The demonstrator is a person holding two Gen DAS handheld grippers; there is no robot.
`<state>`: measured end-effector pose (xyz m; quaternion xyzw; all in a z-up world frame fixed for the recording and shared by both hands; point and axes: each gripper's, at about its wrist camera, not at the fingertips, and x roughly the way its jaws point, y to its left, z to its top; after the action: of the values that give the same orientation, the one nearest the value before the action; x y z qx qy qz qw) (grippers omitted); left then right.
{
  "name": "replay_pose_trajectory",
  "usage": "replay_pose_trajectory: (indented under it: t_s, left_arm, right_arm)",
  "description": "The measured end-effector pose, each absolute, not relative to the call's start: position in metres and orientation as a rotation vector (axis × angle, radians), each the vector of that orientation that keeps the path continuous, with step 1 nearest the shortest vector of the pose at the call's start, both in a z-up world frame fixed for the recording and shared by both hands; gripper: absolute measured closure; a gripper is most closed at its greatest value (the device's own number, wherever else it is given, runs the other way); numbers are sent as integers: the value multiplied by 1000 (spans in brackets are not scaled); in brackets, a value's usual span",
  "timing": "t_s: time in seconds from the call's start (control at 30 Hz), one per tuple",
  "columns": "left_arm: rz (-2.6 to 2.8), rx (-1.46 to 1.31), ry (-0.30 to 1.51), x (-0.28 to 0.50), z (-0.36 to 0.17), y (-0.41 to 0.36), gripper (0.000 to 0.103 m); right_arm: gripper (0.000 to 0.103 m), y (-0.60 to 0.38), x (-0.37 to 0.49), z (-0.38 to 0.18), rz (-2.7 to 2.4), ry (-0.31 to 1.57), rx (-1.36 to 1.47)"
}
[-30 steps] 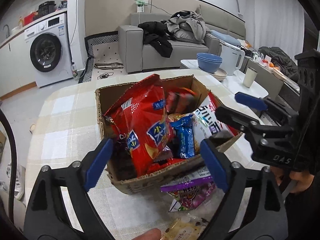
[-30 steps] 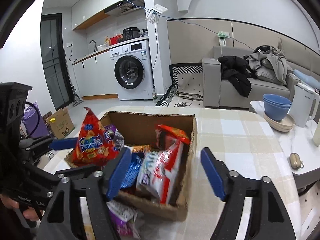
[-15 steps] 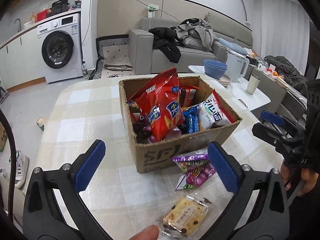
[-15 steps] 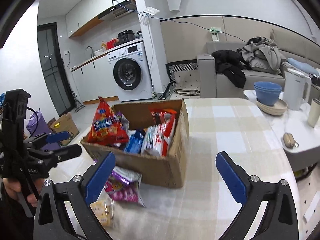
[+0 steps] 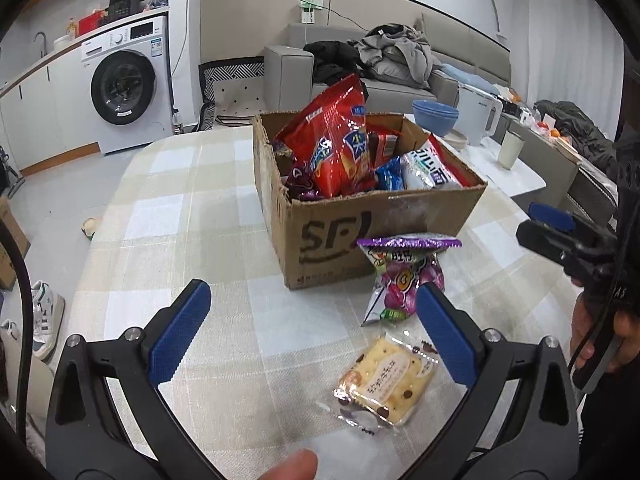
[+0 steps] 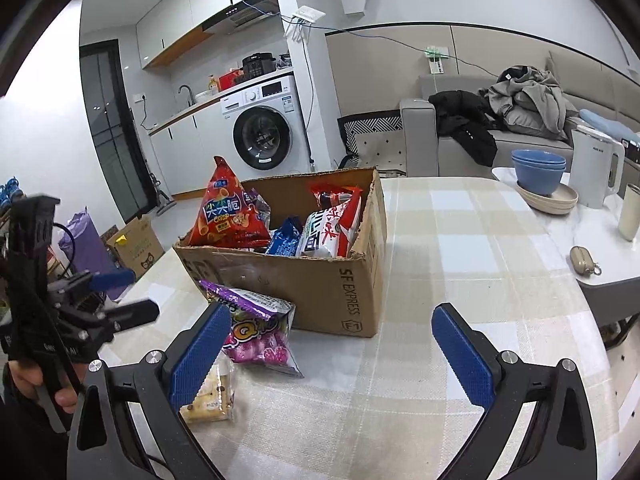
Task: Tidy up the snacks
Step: 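Move both grippers back toward the cracker pack and purple candy bag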
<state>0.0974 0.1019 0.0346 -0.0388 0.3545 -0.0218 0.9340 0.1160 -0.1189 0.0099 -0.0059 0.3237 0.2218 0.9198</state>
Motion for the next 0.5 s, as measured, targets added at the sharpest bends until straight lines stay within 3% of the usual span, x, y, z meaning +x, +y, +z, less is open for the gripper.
replay_pose_trajectory:
  t_s: [0.5]
  left_arm:
    - [-35,-65,790,96,13,98,1]
  right_arm:
    - [1,-110,117,0,475,705,-11]
